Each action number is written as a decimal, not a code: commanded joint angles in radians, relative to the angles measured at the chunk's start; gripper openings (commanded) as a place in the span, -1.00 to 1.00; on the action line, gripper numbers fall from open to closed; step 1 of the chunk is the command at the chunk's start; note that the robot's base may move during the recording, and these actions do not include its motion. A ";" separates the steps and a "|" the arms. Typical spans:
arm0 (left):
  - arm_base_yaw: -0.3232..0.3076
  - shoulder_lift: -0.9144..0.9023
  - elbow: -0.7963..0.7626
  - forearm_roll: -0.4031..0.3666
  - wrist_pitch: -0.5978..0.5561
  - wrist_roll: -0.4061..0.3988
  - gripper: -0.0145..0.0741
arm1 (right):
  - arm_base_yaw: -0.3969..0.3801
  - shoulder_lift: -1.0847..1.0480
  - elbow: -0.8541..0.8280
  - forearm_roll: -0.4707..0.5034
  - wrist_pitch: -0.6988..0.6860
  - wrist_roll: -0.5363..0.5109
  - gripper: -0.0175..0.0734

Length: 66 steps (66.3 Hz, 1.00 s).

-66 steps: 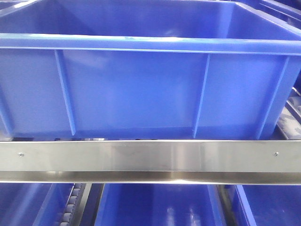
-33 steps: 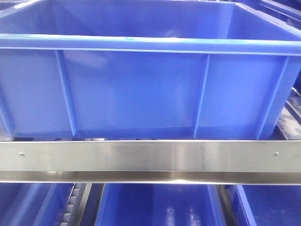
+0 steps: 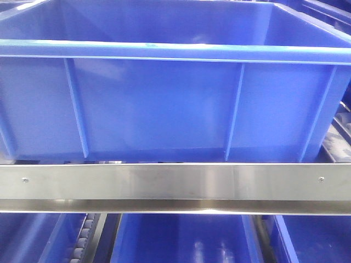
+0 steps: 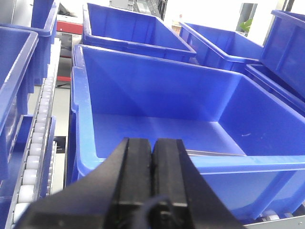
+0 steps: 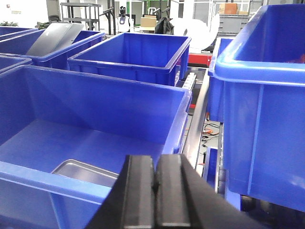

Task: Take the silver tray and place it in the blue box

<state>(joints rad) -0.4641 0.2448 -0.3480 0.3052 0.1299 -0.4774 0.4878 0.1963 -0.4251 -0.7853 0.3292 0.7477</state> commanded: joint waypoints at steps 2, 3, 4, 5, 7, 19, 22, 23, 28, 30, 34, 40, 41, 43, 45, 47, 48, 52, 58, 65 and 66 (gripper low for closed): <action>0.000 0.006 -0.027 0.001 -0.079 -0.009 -0.91 | -0.005 0.010 -0.026 -0.026 -0.052 -0.009 -0.50; 0.000 0.006 -0.027 0.001 -0.079 -0.009 -0.91 | -0.005 0.010 -0.026 -0.026 -0.052 -0.009 -0.50; 0.000 0.006 -0.027 0.001 -0.079 -0.009 -0.91 | -0.005 0.010 -0.026 -0.026 -0.052 -0.009 -0.50; 0.000 0.006 -0.027 0.001 -0.079 -0.009 -0.91 | -0.005 0.010 -0.026 -0.026 -0.052 -0.009 -0.50; 0.000 0.006 -0.027 0.001 -0.079 -0.009 -0.91 | -0.005 0.010 -0.026 -0.026 -0.052 -0.009 -0.50; 0.000 0.006 -0.027 0.001 -0.079 -0.009 -0.91 | -0.005 0.010 -0.024 -0.026 -0.053 -0.009 -0.51; 0.000 0.006 -0.027 0.001 -0.079 -0.009 -0.91 | -0.005 0.010 -0.023 -0.026 -0.052 -0.009 -0.51; 0.000 0.006 -0.027 0.001 -0.079 -0.009 -0.91 | -0.005 0.010 -0.023 -0.025 -0.053 -0.009 -0.51; 0.000 0.006 -0.027 0.001 -0.079 -0.009 -0.91 | -0.005 0.008 -0.021 -0.013 0.002 -0.009 -0.51; 0.000 0.006 -0.027 0.001 -0.079 -0.009 -0.91 | -0.006 0.008 -0.017 0.019 0.033 -0.009 -0.51; 0.000 0.006 -0.027 0.001 -0.079 -0.009 -0.91 | -0.007 0.008 0.004 0.100 0.085 -0.009 -0.51; 0.000 0.006 -0.027 0.001 -0.079 -0.009 -0.91 | -0.023 0.008 0.063 0.178 0.117 -0.033 -0.51; 0.000 0.006 -0.027 0.001 -0.079 -0.009 -0.91 | -0.029 0.008 0.077 0.189 0.115 -0.049 -0.51; 0.000 0.006 -0.027 0.001 -0.079 -0.009 -0.91 | -0.037 0.008 0.096 0.211 0.108 -0.080 -0.51; 0.000 0.006 -0.027 0.001 -0.079 -0.009 -0.91 | -0.050 0.008 0.120 0.238 0.094 -0.116 -0.51; 0.000 0.006 -0.027 0.001 -0.079 -0.009 -0.91 | -0.066 0.008 0.142 0.272 0.073 -0.162 -0.51; 0.000 0.006 -0.027 0.001 -0.079 -0.009 -0.91 | -0.077 0.008 0.150 0.287 0.062 -0.184 -0.51; 0.000 0.006 -0.027 0.001 -0.079 -0.009 -0.91 | -0.116 0.008 0.192 0.371 -0.004 -0.298 -0.51; 0.000 0.006 -0.027 0.001 -0.079 -0.009 -0.91 | -0.189 0.008 0.253 0.543 -0.138 -0.501 -0.51; 0.000 0.006 -0.027 0.001 -0.079 -0.009 -0.91 | -0.288 0.008 0.339 0.755 -0.370 -0.748 -0.51; 0.000 0.006 -0.027 0.001 -0.079 -0.009 -0.91 | -0.299 0.008 0.358 0.771 -0.406 -0.775 -0.51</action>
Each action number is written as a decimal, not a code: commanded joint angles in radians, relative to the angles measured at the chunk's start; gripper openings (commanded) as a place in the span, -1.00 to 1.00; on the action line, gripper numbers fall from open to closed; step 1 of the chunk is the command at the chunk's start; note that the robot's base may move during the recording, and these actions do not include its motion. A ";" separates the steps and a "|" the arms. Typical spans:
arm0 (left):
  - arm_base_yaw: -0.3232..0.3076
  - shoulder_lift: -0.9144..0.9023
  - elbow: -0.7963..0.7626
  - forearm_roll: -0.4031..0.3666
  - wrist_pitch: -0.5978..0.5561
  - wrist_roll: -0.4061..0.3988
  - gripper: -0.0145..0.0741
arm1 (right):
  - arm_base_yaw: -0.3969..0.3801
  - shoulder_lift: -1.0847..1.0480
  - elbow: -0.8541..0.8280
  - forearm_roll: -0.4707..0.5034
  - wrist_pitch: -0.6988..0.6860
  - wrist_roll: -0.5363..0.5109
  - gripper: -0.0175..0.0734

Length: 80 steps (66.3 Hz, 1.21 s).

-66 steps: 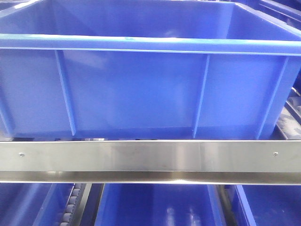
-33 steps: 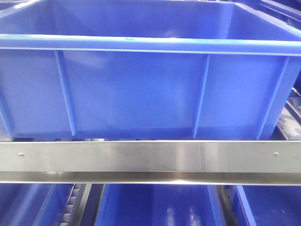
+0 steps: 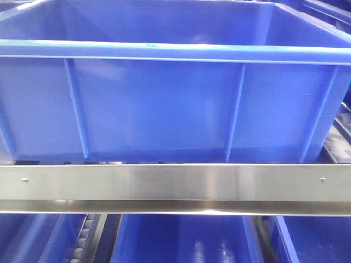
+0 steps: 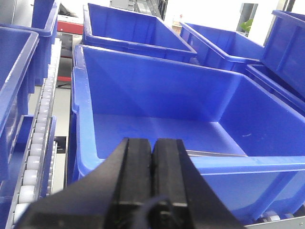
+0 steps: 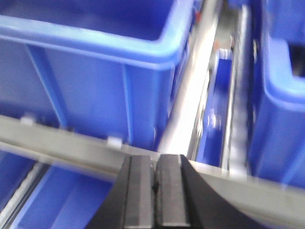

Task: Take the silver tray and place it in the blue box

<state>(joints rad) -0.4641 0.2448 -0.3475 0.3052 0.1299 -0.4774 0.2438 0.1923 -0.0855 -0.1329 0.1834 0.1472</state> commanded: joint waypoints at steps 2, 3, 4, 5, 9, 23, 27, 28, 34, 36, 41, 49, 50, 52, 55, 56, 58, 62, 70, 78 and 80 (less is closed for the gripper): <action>0.000 0.006 -0.027 0.001 -0.079 -0.009 -0.91 | -0.080 0.012 0.050 0.141 -0.351 -0.225 -0.51; 0.000 0.006 -0.027 0.001 -0.079 -0.009 -0.91 | -0.089 0.012 0.063 0.145 -0.403 -0.241 -0.51; 0.000 0.006 -0.027 0.001 -0.079 -0.009 -0.91 | -0.103 0.012 0.081 0.147 -0.435 -0.258 -0.51; 0.000 0.006 -0.027 0.001 -0.079 -0.009 -0.91 | -0.113 0.010 0.092 0.146 -0.480 -0.266 -0.51; 0.000 0.006 -0.027 0.001 -0.079 -0.009 -0.91 | -0.155 -0.002 0.121 0.146 -0.533 -0.272 -0.51; 0.000 0.006 -0.027 0.001 -0.079 -0.009 -0.91 | -0.247 -0.111 0.118 0.146 -0.460 -0.271 -0.51; 0.000 0.006 -0.027 0.001 -0.079 -0.009 -0.91 | -0.253 -0.157 0.118 0.146 -0.422 -0.271 -0.51; 0.000 0.006 -0.027 0.001 -0.079 -0.009 -0.91 | -0.253 -0.173 0.118 0.146 -0.406 -0.271 -0.51; 0.000 0.008 -0.027 0.001 -0.080 -0.009 -0.91 | -0.254 -0.223 0.118 0.145 -0.325 -0.270 -0.51; 0.000 0.008 -0.027 0.001 -0.078 -0.009 -0.91 | -0.254 -0.220 0.118 0.144 -0.312 -0.269 -0.51; 0.000 0.008 -0.027 0.001 -0.078 -0.009 -0.91 | -0.256 -0.223 0.118 0.144 -0.301 -0.258 -0.51; 0.000 0.008 -0.027 0.001 -0.080 -0.009 -0.91 | -0.261 -0.223 0.118 0.144 -0.306 -0.196 -0.51; 0.000 0.008 -0.027 0.001 -0.080 -0.009 -0.91 | -0.262 -0.223 0.118 0.144 -0.306 -0.190 -0.51; 0.000 0.008 -0.027 0.001 -0.080 -0.009 -0.91 | -0.263 -0.223 0.118 0.144 -0.306 -0.190 -0.51; 0.000 0.008 -0.027 0.001 -0.080 -0.009 -0.91 | -0.263 -0.223 0.118 0.144 -0.304 -0.190 -0.51; 0.000 0.008 -0.027 0.001 -0.080 -0.009 -0.91 | -0.263 -0.223 0.118 0.144 -0.304 -0.190 -0.51; 0.000 0.008 -0.027 0.001 -0.080 -0.009 -0.91 | -0.263 -0.223 0.118 0.144 -0.304 -0.190 -0.51; 0.000 0.008 -0.027 0.001 -0.080 -0.009 -0.91 | -0.263 -0.223 0.118 0.144 -0.304 -0.190 -0.51; 0.000 0.008 -0.027 0.001 -0.080 -0.009 -0.91 | -0.263 -0.223 0.118 0.144 -0.304 -0.190 -0.51; 0.000 0.008 -0.027 0.001 -0.080 -0.009 -0.91 | -0.263 -0.223 0.118 0.144 -0.303 -0.190 -0.51; 0.000 0.008 -0.027 0.001 -0.080 -0.009 -0.91 | -0.263 -0.223 0.118 0.144 -0.303 -0.190 -0.51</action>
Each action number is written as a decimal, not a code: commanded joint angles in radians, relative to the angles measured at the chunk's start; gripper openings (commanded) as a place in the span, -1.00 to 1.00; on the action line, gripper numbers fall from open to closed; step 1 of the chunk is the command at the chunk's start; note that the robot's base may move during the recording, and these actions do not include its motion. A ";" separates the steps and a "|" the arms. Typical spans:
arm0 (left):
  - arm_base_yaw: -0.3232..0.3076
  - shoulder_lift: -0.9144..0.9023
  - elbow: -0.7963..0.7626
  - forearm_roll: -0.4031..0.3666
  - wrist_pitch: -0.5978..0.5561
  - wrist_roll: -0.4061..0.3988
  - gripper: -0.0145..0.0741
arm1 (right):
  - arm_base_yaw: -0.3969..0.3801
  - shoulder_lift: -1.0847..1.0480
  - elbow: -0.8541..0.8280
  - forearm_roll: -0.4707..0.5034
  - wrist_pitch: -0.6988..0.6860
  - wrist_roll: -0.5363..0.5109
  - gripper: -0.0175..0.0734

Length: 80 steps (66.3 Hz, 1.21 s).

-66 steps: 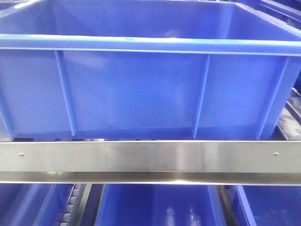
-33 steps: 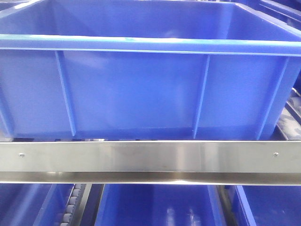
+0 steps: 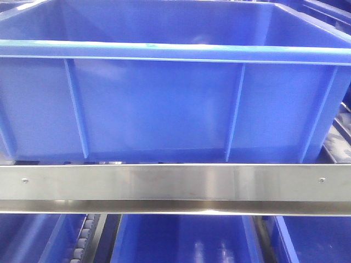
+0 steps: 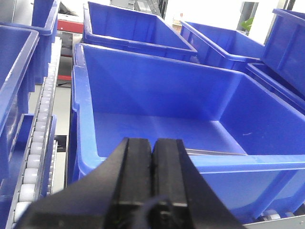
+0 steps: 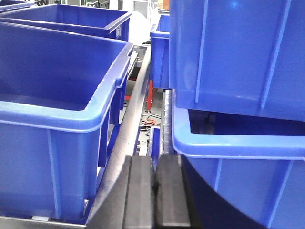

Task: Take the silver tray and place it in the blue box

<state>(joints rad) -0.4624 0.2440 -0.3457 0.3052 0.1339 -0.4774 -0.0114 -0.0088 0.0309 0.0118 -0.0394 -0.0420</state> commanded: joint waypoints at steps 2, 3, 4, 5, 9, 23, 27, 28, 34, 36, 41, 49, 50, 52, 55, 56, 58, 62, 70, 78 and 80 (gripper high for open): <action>-0.002 0.009 -0.029 0.001 -0.084 -0.009 -0.91 | -0.007 -0.022 0.002 -0.001 -0.080 -0.001 -0.51; -0.002 0.009 -0.029 0.001 -0.084 -0.009 -0.91 | -0.007 -0.022 0.002 -0.001 -0.080 -0.001 -0.51; -0.002 0.009 -0.029 0.001 -0.084 -0.009 -0.91 | -0.007 -0.022 0.002 -0.001 -0.080 -0.001 -0.51; -0.002 0.009 -0.029 0.001 -0.084 -0.009 -0.91 | -0.007 -0.022 0.002 -0.001 -0.080 -0.001 -0.51; -0.002 0.009 -0.029 0.001 -0.084 -0.009 -0.91 | -0.007 -0.022 0.002 -0.001 -0.080 -0.001 -0.51; -0.002 0.009 -0.029 0.001 -0.084 -0.009 -0.91 | -0.007 -0.022 0.002 -0.001 -0.080 -0.001 -0.51; -0.002 0.009 -0.029 0.001 -0.084 -0.009 -0.91 | -0.007 -0.022 0.002 -0.001 -0.080 -0.001 -0.51; -0.002 0.009 -0.029 0.001 -0.084 -0.009 -0.91 | -0.007 -0.022 0.002 -0.001 -0.080 -0.001 -0.51; 0.000 0.005 -0.029 0.026 -0.080 0.002 -0.91 | -0.007 -0.022 0.002 -0.001 -0.080 -0.001 -0.51; 0.004 -0.001 -0.029 0.026 -0.080 0.002 -0.91 | -0.007 -0.022 0.002 -0.001 -0.080 -0.001 -0.51; 0.031 -0.023 -0.022 -0.043 -0.024 0.099 -0.91 | -0.007 -0.022 0.002 -0.001 -0.080 -0.001 -0.51; 0.111 -0.066 0.039 -0.326 -0.020 0.472 -0.91 | -0.007 -0.022 0.002 -0.001 -0.080 -0.001 -0.51; 0.122 -0.074 0.050 -0.354 -0.025 0.495 -0.91 | -0.007 -0.022 0.002 -0.001 -0.080 -0.001 -0.51; 0.150 -0.087 0.077 -0.405 -0.043 0.546 -0.91 | -0.007 -0.022 0.002 -0.001 -0.080 -0.001 -0.51; 0.190 -0.106 0.118 -0.441 -0.075 0.580 -0.91 | -0.007 -0.022 0.002 -0.001 -0.080 -0.001 -0.51; 0.206 -0.113 0.136 -0.452 -0.090 0.583 -0.91 | -0.007 -0.022 0.002 -0.001 -0.080 -0.001 -0.51; 0.232 -0.125 0.168 -0.456 -0.117 0.583 -0.91 | -0.007 -0.022 0.002 -0.001 -0.080 -0.001 -0.51; 0.273 -0.144 0.223 -0.456 -0.173 0.583 -0.91 | -0.007 -0.022 0.002 -0.001 -0.080 -0.001 -0.51; 0.317 -0.196 0.312 -0.456 -0.234 0.574 -0.91 | -0.007 -0.022 0.002 -0.001 -0.080 -0.001 -0.51; 0.321 -0.235 0.373 -0.442 -0.269 0.567 -0.91 | -0.007 -0.022 0.002 -0.001 -0.080 -0.001 -0.51; 0.324 -0.245 0.373 -0.442 -0.255 0.567 -0.91 | -0.007 -0.022 0.002 -0.001 -0.080 -0.001 -0.51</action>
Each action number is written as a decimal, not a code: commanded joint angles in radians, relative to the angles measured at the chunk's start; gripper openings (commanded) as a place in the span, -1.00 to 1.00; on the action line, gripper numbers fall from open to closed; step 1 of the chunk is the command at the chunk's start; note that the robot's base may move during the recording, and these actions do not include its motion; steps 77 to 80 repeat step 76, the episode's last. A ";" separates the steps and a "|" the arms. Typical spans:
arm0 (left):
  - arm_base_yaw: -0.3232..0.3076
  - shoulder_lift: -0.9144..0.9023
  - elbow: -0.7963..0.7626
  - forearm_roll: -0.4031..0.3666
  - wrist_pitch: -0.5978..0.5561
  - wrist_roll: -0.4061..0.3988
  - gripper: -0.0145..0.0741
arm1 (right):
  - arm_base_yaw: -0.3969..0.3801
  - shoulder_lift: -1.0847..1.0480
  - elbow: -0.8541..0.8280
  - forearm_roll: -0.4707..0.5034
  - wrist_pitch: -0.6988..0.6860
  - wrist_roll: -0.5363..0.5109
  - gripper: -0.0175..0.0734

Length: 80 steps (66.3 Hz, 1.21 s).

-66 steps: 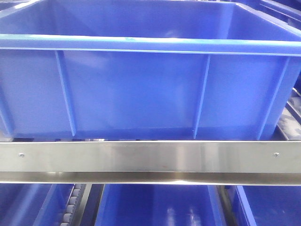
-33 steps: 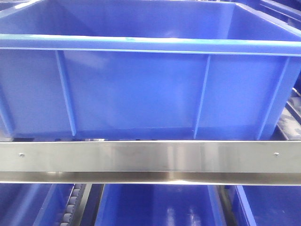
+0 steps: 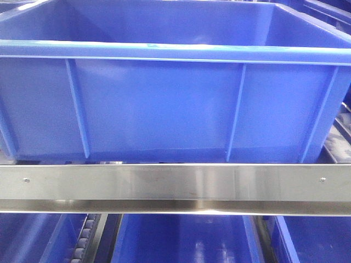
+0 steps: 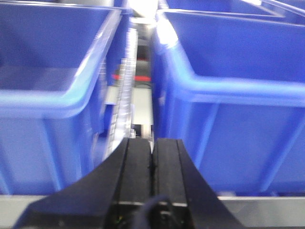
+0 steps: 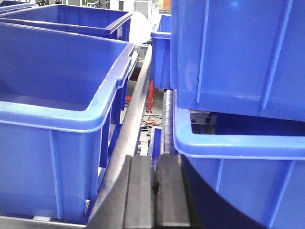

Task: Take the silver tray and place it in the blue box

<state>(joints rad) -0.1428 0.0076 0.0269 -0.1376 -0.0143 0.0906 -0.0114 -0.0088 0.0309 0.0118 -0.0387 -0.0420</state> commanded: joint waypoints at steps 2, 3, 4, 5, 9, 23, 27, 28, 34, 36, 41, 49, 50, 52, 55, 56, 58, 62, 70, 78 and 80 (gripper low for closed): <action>0.008 -0.017 -0.002 0.006 -0.091 0.000 -0.91 | -0.007 -0.022 0.002 -0.001 -0.081 -0.001 -0.51; 0.010 -0.019 -0.002 0.012 -0.091 0.000 -0.91 | -0.007 -0.022 0.002 -0.001 -0.081 -0.001 -0.51; 0.010 -0.025 -0.002 0.016 -0.091 0.000 -0.91 | -0.007 -0.022 0.002 -0.001 -0.081 -0.001 -0.51; 0.012 -0.026 -0.002 0.019 -0.091 0.000 -0.91 | -0.007 -0.022 0.002 -0.001 -0.081 -0.001 -0.51; 0.018 -0.038 -0.002 0.021 -0.091 0.000 -0.91 | -0.007 -0.022 0.002 -0.001 -0.081 -0.001 -0.51; 0.018 -0.038 -0.002 0.047 -0.120 0.000 -0.91 | -0.007 -0.022 0.002 -0.001 -0.081 -0.001 -0.51; 0.018 -0.038 -0.002 0.047 -0.128 0.000 -0.91 | -0.007 -0.022 0.002 -0.001 -0.081 -0.001 -0.51; 0.018 -0.038 -0.002 0.047 -0.128 0.000 -0.91 | -0.007 -0.022 0.002 -0.001 -0.081 -0.001 -0.51; 0.018 -0.038 -0.002 0.045 -0.128 0.000 -0.91 | -0.007 -0.022 0.002 -0.001 -0.081 -0.001 -0.51; 0.018 -0.038 -0.002 0.045 -0.128 0.000 -0.91 | -0.007 -0.022 0.002 -0.001 -0.081 -0.001 -0.51; 0.018 -0.038 -0.002 0.044 -0.128 0.000 -0.91 | -0.007 -0.022 0.002 -0.001 -0.081 -0.001 -0.51; 0.018 -0.038 -0.002 0.044 -0.128 0.000 -0.91 | -0.007 -0.022 0.002 -0.001 -0.081 -0.001 -0.51; 0.018 -0.038 -0.002 0.044 -0.128 0.000 -0.91 | -0.007 -0.022 0.002 -0.001 -0.081 -0.001 -0.51; 0.018 -0.038 -0.002 0.044 -0.128 0.000 -0.91 | -0.007 -0.022 0.002 -0.001 -0.081 -0.001 -0.51; 0.018 -0.038 -0.002 0.044 -0.128 0.000 -0.91 | -0.007 -0.022 0.002 -0.001 -0.081 -0.001 -0.51; 0.018 -0.038 -0.002 0.044 -0.128 0.000 -0.91 | -0.007 -0.022 0.002 -0.001 -0.081 -0.001 -0.51; 0.018 -0.038 -0.002 0.044 -0.128 0.000 -0.91 | -0.007 -0.022 0.002 -0.001 -0.081 -0.001 -0.51; 0.018 -0.038 -0.002 0.044 -0.128 0.000 -0.91 | -0.007 -0.022 0.002 -0.001 -0.081 -0.001 -0.51; 0.018 -0.038 -0.002 0.044 -0.128 0.000 -0.91 | -0.007 -0.022 0.002 -0.001 -0.081 -0.001 -0.51; 0.018 -0.038 -0.002 0.044 -0.128 0.000 -0.91 | -0.007 -0.022 0.002 -0.001 -0.081 -0.001 -0.51; 0.018 -0.038 -0.002 0.044 -0.128 0.000 -0.91 | -0.007 -0.022 0.002 -0.001 -0.081 -0.001 -0.51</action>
